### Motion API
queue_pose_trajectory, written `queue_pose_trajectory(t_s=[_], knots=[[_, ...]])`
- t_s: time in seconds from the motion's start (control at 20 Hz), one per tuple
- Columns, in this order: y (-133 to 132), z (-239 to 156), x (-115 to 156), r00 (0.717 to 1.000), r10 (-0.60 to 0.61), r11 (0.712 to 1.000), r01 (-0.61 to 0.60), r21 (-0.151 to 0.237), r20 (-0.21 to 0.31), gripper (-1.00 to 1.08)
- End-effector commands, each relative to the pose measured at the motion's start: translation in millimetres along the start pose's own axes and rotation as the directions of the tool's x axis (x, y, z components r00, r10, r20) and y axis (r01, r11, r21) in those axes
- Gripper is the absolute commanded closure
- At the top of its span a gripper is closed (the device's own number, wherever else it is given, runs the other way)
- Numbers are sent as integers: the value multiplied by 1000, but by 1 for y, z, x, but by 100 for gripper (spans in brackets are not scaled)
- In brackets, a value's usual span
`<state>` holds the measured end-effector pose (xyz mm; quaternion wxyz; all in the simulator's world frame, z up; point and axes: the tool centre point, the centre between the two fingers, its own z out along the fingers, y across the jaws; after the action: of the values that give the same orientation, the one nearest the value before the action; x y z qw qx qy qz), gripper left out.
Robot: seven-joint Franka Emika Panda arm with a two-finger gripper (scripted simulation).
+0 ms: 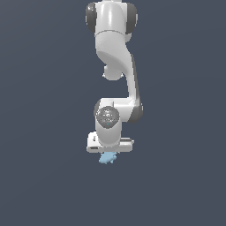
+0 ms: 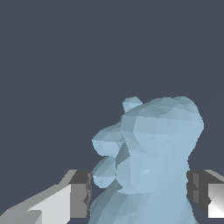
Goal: Pick up the object and move it to a goal position.
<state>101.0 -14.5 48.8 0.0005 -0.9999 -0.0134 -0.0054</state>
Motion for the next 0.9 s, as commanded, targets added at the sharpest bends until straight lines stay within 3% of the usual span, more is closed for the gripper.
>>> queue_pose_trajectory(t_s=[0.0, 0.5, 0.85], knots=[[2, 7, -4, 1000, 3, 1000, -3, -1, 11, 108], [-3, -6, 0, 1000, 0, 1000, 0, 0, 0, 108], [-27, -42, 1, 1000, 1, 1000, -1, 0, 1, 108]])
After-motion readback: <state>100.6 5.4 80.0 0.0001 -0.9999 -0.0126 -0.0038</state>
